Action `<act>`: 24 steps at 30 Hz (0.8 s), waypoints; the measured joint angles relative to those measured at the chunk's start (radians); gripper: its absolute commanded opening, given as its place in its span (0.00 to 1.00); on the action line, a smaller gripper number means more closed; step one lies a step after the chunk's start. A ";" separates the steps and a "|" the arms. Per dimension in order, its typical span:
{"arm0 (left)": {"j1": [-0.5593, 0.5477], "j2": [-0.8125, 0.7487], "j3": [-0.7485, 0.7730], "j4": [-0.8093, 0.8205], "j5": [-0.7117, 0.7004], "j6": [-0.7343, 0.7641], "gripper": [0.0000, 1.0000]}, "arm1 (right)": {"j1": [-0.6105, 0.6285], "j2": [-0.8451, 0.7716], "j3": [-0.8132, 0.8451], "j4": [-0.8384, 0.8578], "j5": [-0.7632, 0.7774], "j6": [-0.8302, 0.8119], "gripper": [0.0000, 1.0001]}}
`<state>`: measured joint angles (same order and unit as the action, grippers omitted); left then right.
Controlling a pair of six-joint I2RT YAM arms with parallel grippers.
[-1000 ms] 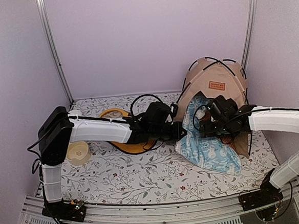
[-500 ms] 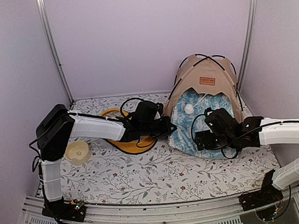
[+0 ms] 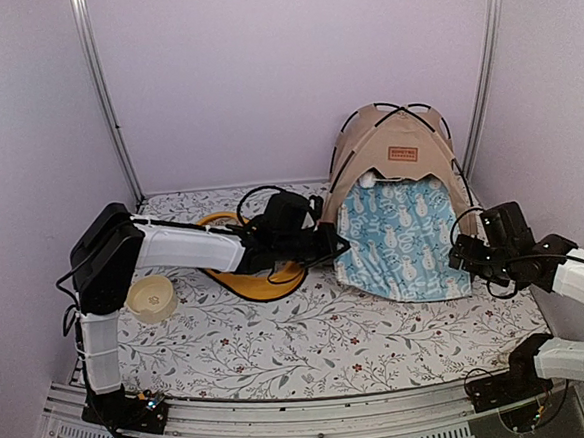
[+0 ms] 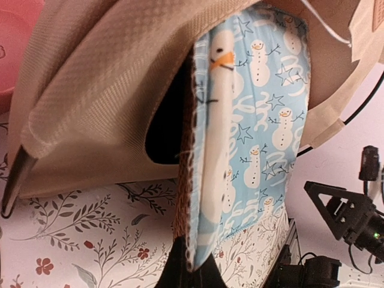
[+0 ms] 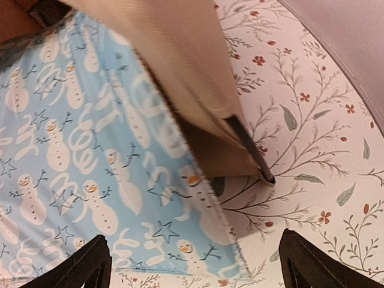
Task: Set up the pet tent
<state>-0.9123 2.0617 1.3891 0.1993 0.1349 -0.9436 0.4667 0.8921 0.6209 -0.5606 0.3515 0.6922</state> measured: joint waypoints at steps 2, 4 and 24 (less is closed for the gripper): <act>0.000 0.000 0.003 -0.001 0.007 0.007 0.00 | -0.080 -0.022 -0.043 0.019 -0.060 -0.005 0.99; 0.000 0.002 0.011 -0.004 0.013 0.014 0.00 | -0.150 -0.028 -0.090 0.053 -0.133 -0.015 1.00; -0.006 0.114 0.240 -0.090 0.072 0.116 0.05 | -0.221 0.030 -0.088 0.224 -0.455 -0.043 0.00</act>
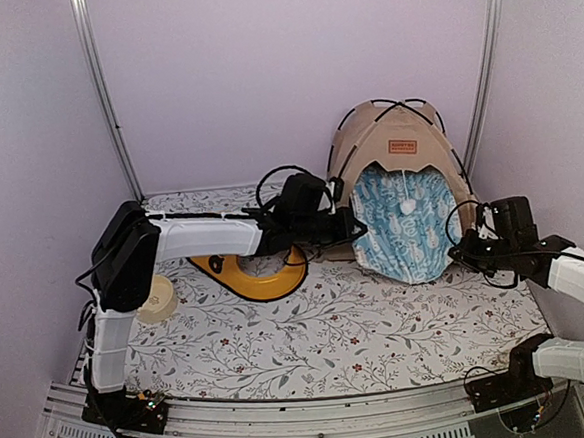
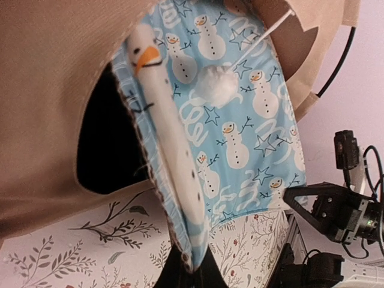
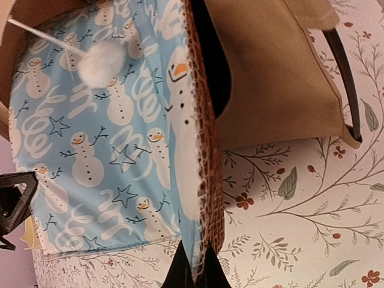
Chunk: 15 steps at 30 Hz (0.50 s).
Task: Set up the pet tent
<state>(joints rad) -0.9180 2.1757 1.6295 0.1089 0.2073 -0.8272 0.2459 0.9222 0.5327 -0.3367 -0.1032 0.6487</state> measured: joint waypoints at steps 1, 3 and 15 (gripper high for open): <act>0.000 0.009 0.024 -0.012 0.002 0.007 0.06 | 0.008 0.001 0.019 0.000 -0.003 -0.003 0.00; 0.000 0.029 0.070 -0.027 0.006 0.020 0.08 | 0.035 0.009 0.055 0.005 -0.003 -0.006 0.00; 0.002 0.186 0.361 -0.138 0.022 0.083 0.38 | 0.088 0.269 0.192 0.156 0.123 0.023 0.00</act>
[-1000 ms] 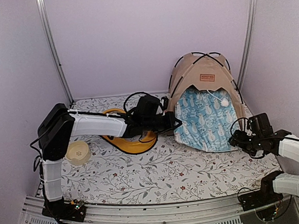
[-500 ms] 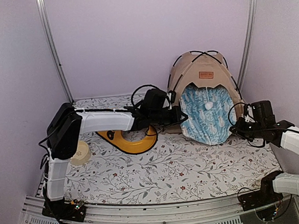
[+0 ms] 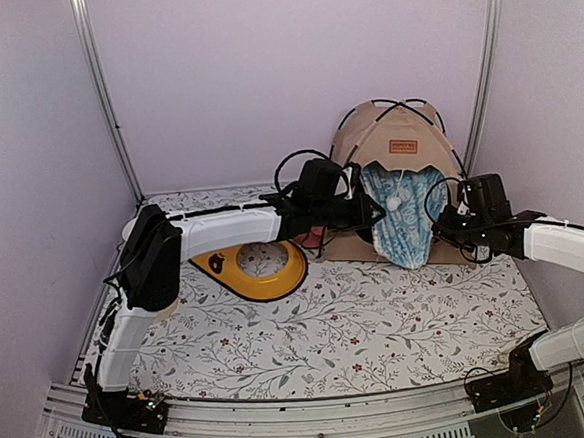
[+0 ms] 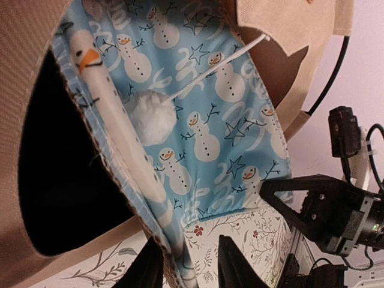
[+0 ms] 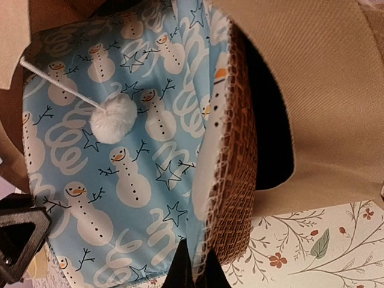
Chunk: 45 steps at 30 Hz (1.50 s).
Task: Set up the pet tent
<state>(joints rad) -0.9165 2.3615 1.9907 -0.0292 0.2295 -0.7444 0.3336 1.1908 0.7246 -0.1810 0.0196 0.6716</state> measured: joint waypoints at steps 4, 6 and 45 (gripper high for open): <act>0.000 0.003 0.006 -0.017 0.008 0.033 0.52 | -0.020 0.038 0.000 0.063 0.066 0.031 0.00; 0.000 0.003 0.005 -0.023 0.014 0.053 0.57 | -0.033 0.043 0.003 0.094 0.085 0.048 0.00; 0.056 -0.155 -0.213 -0.109 -0.294 0.428 0.60 | -0.084 0.322 0.145 0.452 -0.077 -0.055 0.00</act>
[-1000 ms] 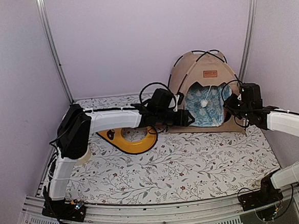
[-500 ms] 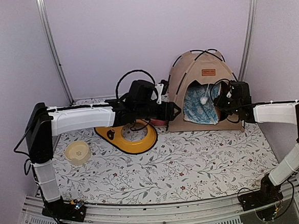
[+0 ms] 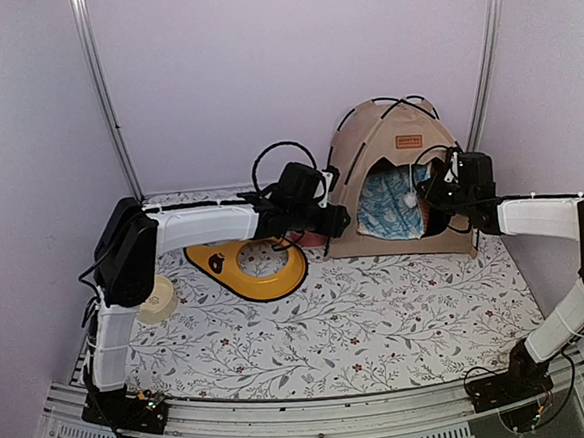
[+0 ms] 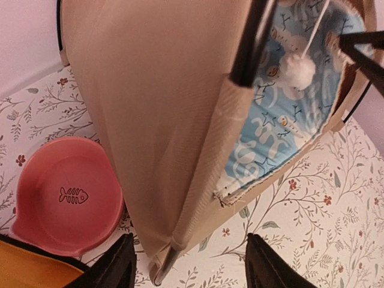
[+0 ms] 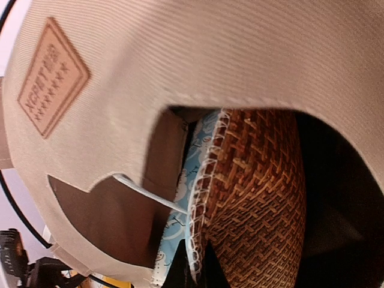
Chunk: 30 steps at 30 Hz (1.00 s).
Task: Set up the pet tent
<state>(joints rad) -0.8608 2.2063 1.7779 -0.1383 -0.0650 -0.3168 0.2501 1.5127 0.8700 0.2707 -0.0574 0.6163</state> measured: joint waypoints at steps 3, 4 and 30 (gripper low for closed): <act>0.000 0.042 0.043 -0.024 -0.005 0.024 0.56 | -0.004 0.012 0.023 0.036 -0.056 -0.008 0.00; 0.000 0.054 0.060 -0.028 -0.008 0.032 0.55 | -0.003 0.015 0.025 0.054 -0.072 -0.009 0.00; 0.029 0.049 0.065 -0.022 0.209 0.203 0.00 | -0.009 0.062 0.134 -0.258 0.119 -0.075 0.70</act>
<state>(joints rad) -0.8322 2.2551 1.8431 -0.1604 0.1444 -0.1135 0.2413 1.5745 1.0042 0.0128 0.0616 0.5411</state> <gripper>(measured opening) 0.040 0.591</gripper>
